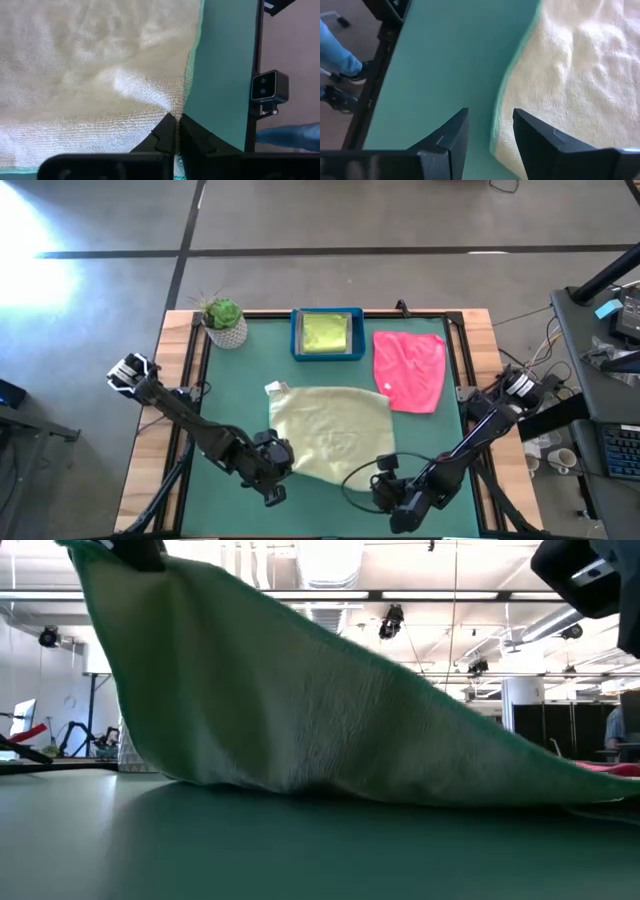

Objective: Fold microfiber towels
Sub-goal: Fold the dark green microfiber cloth

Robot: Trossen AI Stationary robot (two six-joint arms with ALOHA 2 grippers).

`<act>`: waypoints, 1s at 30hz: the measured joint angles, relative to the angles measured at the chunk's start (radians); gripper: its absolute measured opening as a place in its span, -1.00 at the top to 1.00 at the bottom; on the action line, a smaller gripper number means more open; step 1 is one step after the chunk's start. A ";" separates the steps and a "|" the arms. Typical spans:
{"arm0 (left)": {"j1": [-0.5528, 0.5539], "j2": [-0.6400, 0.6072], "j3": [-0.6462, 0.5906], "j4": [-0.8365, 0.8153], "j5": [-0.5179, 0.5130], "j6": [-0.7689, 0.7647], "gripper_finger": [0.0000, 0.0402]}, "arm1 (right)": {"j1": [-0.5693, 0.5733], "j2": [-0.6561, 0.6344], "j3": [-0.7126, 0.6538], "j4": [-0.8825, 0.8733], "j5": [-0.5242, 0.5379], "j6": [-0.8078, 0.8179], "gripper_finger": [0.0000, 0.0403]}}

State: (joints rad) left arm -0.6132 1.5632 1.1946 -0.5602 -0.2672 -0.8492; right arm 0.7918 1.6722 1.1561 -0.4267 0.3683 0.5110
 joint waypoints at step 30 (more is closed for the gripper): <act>0.046 -0.025 0.014 0.003 0.000 -0.009 0.99 | -0.217 0.013 -0.031 0.357 -0.023 -0.227 0.28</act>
State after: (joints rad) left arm -0.5673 1.5383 1.2088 -0.5571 -0.2668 -0.8585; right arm 0.5746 1.6855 1.1255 -0.0701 0.3454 0.2844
